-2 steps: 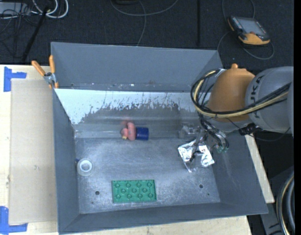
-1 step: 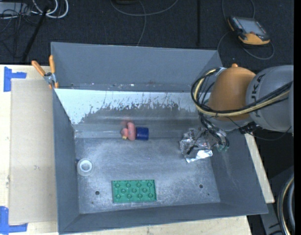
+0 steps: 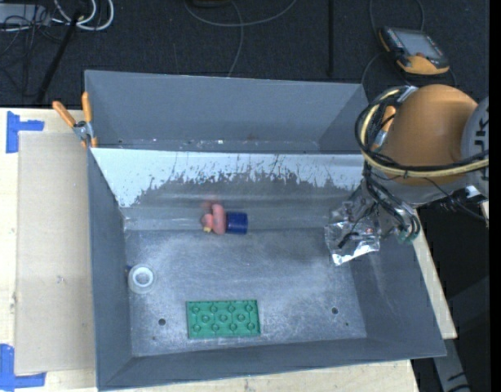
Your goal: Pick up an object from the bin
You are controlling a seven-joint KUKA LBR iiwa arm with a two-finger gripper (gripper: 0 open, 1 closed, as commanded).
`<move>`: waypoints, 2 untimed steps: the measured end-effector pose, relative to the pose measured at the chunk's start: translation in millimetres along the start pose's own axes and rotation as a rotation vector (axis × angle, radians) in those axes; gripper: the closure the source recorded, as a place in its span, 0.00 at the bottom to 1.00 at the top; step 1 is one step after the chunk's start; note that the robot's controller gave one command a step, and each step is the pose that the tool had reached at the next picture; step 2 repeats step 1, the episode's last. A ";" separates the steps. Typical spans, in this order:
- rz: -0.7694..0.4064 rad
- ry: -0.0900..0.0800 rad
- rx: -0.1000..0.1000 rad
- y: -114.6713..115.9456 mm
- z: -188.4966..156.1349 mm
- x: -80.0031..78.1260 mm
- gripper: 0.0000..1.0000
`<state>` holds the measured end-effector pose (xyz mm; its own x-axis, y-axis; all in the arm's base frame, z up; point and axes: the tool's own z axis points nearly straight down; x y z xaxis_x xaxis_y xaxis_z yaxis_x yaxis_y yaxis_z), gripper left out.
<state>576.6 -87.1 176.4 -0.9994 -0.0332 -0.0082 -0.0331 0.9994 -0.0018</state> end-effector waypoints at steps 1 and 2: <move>0.003 0.003 -0.001 -8.3 -35.0 15.1 1.00; 0.003 0.003 -0.001 -8.3 -35.0 15.1 1.00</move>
Offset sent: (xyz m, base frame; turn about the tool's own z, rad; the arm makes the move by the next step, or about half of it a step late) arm -0.0158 -0.0090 0.0329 0.0003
